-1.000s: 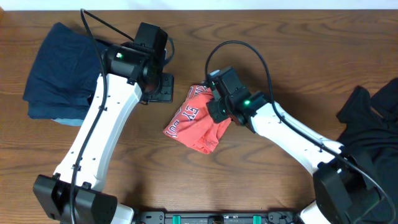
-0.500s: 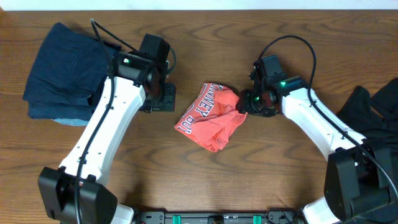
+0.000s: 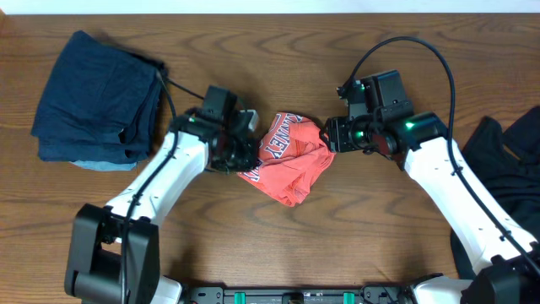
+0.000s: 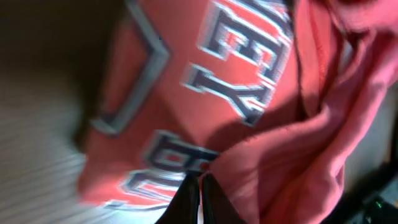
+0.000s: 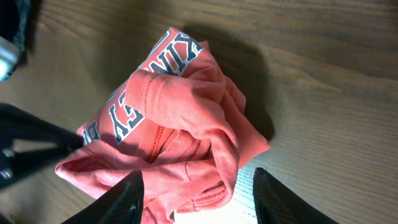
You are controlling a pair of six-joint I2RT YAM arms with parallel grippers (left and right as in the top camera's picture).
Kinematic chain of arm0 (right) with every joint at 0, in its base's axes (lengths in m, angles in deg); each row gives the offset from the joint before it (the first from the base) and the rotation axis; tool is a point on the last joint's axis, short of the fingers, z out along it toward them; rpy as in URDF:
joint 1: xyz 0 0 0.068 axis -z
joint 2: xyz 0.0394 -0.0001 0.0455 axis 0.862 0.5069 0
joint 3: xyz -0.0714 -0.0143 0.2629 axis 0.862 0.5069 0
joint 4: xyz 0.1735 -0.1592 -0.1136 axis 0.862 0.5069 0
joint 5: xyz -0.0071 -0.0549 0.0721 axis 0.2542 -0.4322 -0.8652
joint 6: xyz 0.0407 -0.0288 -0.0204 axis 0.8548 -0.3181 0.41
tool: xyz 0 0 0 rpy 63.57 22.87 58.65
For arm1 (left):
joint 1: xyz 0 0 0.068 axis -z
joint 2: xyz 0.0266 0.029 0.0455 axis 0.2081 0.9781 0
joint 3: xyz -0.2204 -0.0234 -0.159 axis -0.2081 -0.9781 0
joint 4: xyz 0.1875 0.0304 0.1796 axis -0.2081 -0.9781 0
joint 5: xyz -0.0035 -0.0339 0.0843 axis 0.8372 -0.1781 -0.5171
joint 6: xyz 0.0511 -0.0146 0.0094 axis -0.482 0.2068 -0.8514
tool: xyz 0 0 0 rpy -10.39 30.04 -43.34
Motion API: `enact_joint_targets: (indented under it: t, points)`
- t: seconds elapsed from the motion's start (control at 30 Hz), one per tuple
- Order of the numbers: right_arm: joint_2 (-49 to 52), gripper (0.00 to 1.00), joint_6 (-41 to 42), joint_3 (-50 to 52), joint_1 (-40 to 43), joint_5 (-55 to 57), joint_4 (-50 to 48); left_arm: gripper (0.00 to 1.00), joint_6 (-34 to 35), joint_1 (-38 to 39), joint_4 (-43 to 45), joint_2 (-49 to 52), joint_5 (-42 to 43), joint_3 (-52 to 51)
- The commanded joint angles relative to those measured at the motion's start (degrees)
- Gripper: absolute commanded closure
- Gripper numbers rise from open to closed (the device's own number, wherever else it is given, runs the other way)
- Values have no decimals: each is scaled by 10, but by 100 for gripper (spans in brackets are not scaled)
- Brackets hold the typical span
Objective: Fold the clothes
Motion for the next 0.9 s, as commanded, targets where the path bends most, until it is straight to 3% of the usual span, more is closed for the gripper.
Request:
enact_joint_targets:
  t: [0.0, 0.17, 0.37, 0.67, 0.73, 0.87]
  points:
    - [1, 46, -11, -5, 0, 8, -1, 94, 11, 35, 30, 3, 92, -17]
    - [1, 46, -11, -5, -1, 12, -7, 94, 11, 132, 51, 3, 130, -17]
    - [1, 40, -11, -5, -1, 27, -19, 94, 9, 218, 7, 2, 127, -17]
    - [2, 30, -11, -5, -6, 39, -61, 94, 9, 137, -46, -92, 123, -14]
    - [6, 25, -38, -5, -17, 19, -82, 94, 8, 103, -47, -129, 90, -14]
    - [23, 27, -125, -5, -62, -6, -114, 91, 9, 43, -49, -175, -7, -14]
